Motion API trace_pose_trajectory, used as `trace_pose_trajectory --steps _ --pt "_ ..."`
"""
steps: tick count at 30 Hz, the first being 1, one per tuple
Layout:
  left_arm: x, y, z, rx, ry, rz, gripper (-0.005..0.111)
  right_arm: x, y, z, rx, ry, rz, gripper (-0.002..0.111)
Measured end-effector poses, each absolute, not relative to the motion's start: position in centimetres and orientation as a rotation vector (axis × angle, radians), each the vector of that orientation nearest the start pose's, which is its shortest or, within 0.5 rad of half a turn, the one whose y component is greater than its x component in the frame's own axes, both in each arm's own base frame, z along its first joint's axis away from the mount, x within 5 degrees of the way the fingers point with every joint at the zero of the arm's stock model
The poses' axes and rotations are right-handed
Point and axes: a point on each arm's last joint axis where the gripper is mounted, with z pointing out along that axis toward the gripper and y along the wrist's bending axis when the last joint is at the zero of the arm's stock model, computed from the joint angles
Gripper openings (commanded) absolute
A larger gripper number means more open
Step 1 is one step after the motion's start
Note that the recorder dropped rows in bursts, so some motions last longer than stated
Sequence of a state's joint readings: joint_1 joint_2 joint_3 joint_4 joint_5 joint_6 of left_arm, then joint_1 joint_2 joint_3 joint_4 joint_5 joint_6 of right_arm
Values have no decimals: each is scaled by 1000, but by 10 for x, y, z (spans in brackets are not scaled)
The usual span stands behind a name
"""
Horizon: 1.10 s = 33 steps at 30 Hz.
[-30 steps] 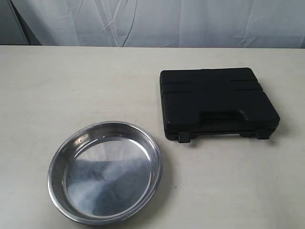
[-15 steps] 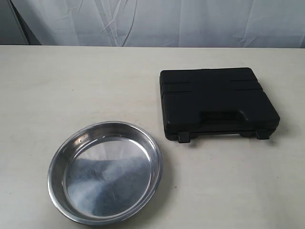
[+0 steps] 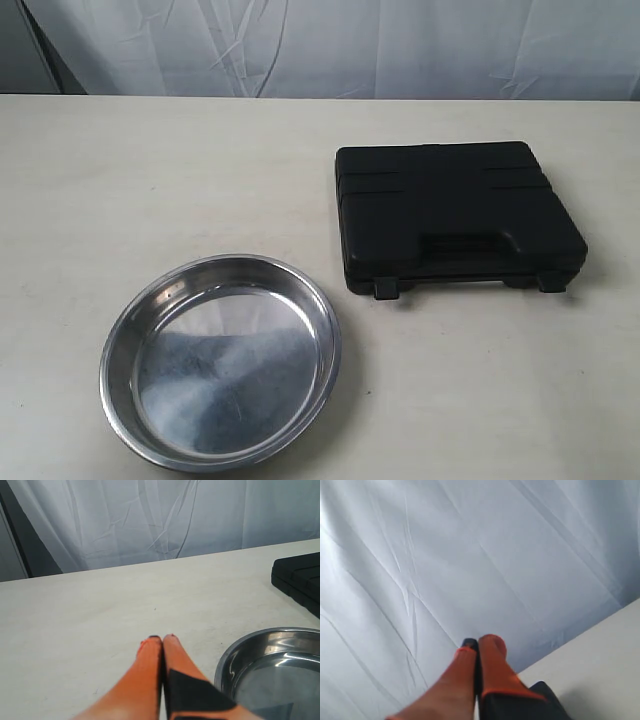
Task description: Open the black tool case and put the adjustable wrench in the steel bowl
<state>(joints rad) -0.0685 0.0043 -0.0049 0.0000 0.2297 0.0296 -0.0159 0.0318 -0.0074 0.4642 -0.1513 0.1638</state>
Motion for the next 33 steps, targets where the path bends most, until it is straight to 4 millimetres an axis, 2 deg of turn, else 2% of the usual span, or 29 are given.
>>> trace_pose_trajectory --steps 4,6,9,12,15,19,21,23,26,27,30,33 --pt "56 -4 194 84 1711 -29 0 56 -2 248 441 1367 473 -1" --pt "56 -4 194 84 1711 -29 0 59 2 269 364 1478 420 -1" --pt "56 -4 194 84 1711 -29 0 73 4 309 197 1664 246 -1" --pt "56 -4 194 84 1711 -29 0 96 4 348 2 1830 73 -1" --pt "56 -4 194 84 1711 -29 0 129 9 380 -158 1939 17 -1" --pt "56 -4 194 84 1711 -29 0 183 24 406 -432 1997 -41 3" --pt "56 -4 194 89 1710 -34 0 209 35 404 -584 2024 -68 15" --pt "55 -5 194 99 1710 -42 0 233 49 393 -754 2058 -84 32" --pt "55 -5 194 110 1709 -51 0 265 76 361 -1067 2100 -99 55" --pt "55 -6 194 112 1709 -53 0 274 86 347 -1172 2113 -97 59" --pt "55 -6 194 120 1709 -61 0 297 111 300 -1426 2161 -100 61" --pt "55 -7 194 128 1708 -67 0 310 128 257 -1633 2204 -133 61"
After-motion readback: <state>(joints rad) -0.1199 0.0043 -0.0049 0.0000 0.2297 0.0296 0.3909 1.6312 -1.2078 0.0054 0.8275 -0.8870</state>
